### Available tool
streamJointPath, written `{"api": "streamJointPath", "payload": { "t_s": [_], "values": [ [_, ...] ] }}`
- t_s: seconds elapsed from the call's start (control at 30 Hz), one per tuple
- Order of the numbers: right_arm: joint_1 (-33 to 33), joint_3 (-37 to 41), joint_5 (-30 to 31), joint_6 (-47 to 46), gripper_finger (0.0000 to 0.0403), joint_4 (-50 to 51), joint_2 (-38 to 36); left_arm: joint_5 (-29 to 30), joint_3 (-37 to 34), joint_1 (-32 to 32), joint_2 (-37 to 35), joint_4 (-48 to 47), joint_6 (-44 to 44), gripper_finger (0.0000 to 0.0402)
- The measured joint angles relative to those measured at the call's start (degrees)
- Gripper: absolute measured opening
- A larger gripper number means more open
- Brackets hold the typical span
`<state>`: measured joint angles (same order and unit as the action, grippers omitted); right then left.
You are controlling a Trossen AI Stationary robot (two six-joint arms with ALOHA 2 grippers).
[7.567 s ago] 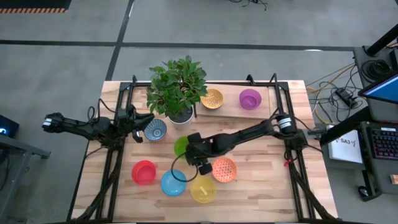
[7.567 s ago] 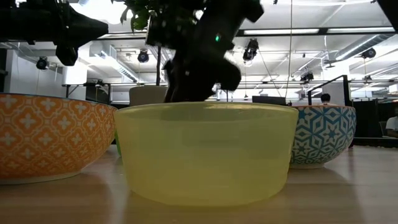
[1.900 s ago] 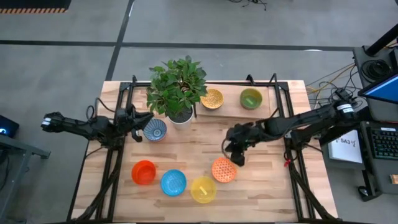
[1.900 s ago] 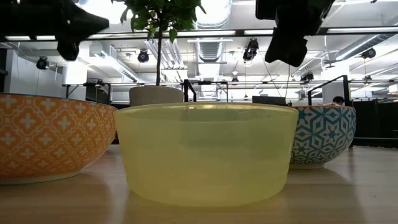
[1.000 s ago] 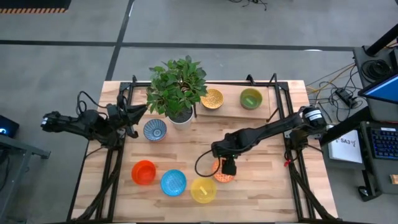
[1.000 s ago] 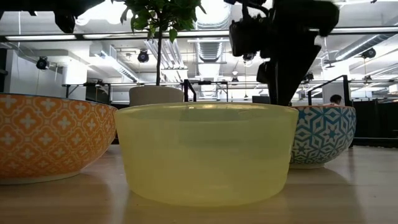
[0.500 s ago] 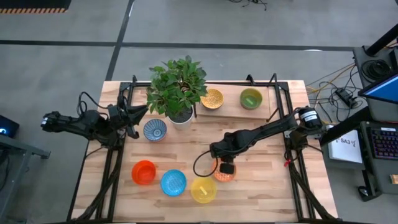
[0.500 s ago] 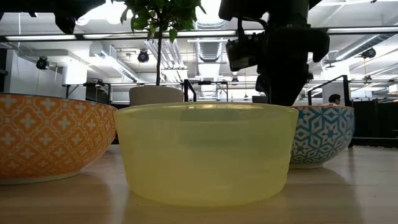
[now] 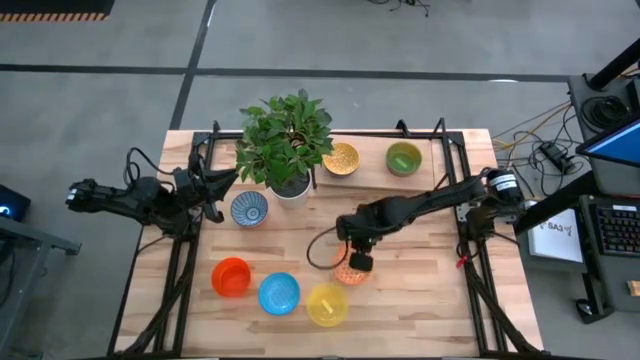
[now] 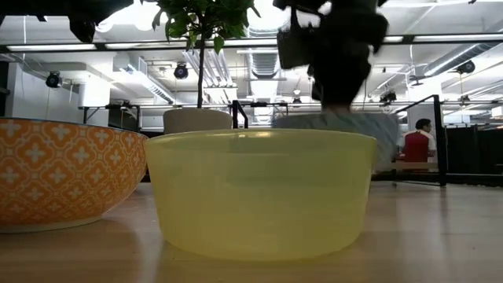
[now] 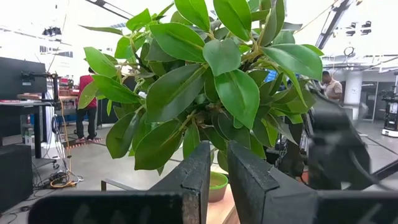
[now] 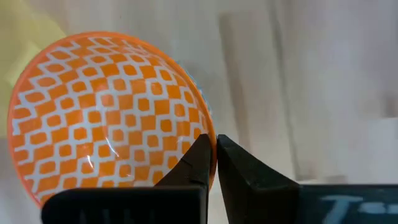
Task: Place and stack bowls onto a shelf
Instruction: Stack the orange patterned bowl on the yellow patterned bowl on the shelf
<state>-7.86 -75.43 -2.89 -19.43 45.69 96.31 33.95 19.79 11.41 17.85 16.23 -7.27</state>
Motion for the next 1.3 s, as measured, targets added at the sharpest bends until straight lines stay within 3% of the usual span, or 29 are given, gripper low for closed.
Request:
{"api": "streamJointPath", "payload": {
  "t_s": [0.33, 0.83, 1.3],
  "values": [
    [13.5, -9.4, 3.0, 1.8, 0.0009, 10.9, -4.4, 0.0, 0.0, 0.0, -0.1, 0.1, -1.1, 0.0038],
    [39.6, -17.2, 1.6, 1.3, 0.0009, 12.3, -3.6, 0.0, 0.0, 0.0, -0.4, 0.2, -2.8, 0.0038],
    [43.5, -17.2, -2.1, 1.5, 0.0009, 8.6, 1.7, 0.0, 0.0, 0.0, -0.4, 0.5, -3.8, 0.0038]
  ]
}}
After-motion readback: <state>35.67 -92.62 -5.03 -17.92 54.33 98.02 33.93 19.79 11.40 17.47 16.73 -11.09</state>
